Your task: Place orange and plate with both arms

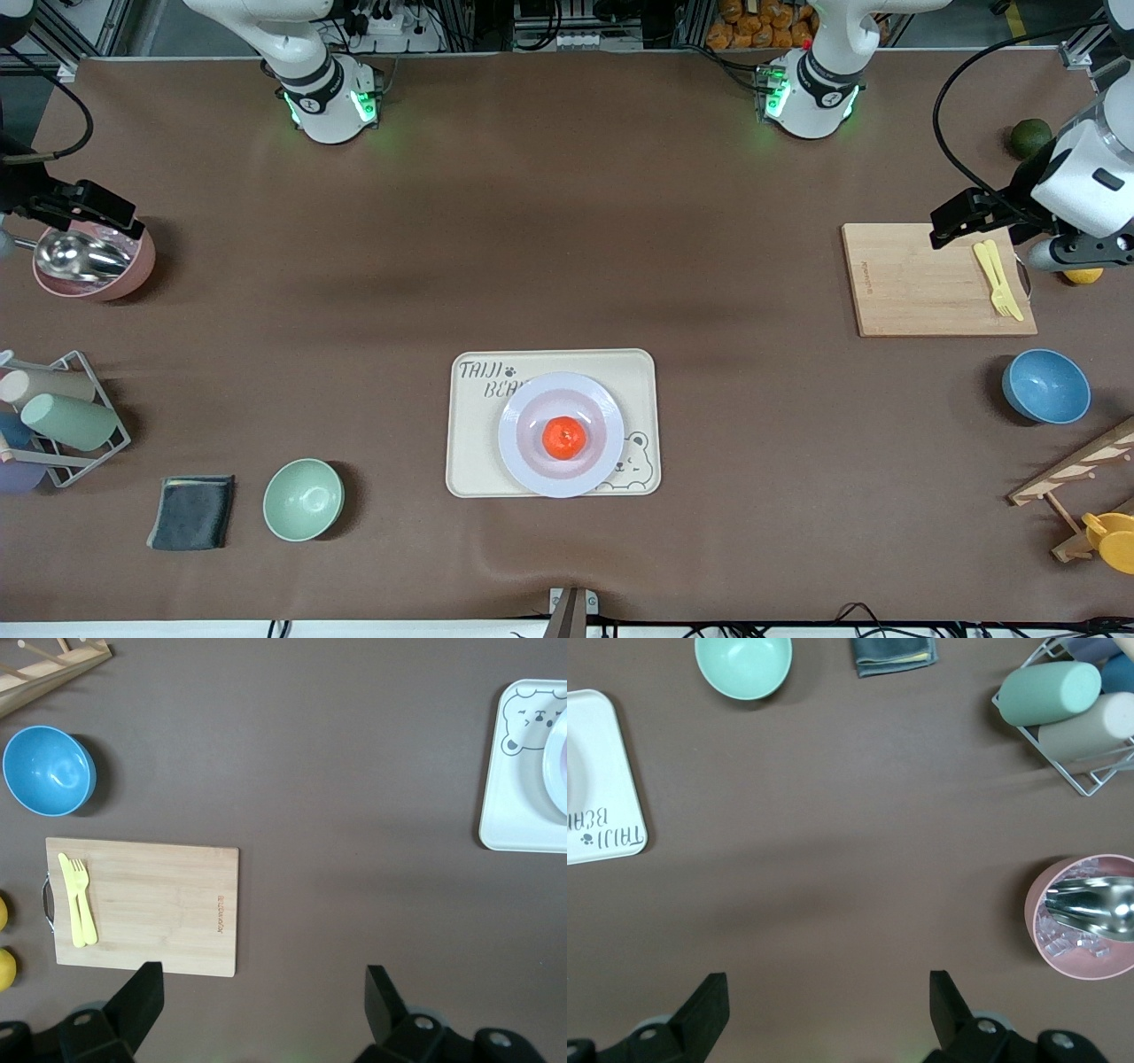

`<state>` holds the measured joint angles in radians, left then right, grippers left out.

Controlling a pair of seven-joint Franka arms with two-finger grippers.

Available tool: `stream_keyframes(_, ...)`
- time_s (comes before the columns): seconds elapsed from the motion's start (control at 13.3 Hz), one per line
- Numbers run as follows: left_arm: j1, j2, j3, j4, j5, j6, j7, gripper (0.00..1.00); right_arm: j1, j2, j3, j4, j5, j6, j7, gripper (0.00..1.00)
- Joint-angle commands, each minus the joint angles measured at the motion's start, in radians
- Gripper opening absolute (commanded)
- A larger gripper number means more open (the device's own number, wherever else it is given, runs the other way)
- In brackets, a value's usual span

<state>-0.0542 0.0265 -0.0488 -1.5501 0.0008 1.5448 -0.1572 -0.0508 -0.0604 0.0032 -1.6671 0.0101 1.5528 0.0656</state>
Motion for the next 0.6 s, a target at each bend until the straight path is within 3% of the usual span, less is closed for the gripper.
stream_keyframes(0.0,0.001,-0.005,0.003,0.036,-0.004,0.003,0.015,1.0,0.037,-0.016,0.0,0.01,-0.004,-0.014,-0.004,1.0)
stream_keyframes(0.52,0.004,-0.005,0.003,0.053,0.045,-0.006,0.016,1.0,0.06,-0.019,-0.002,0.004,-0.012,-0.013,0.008,1.0)
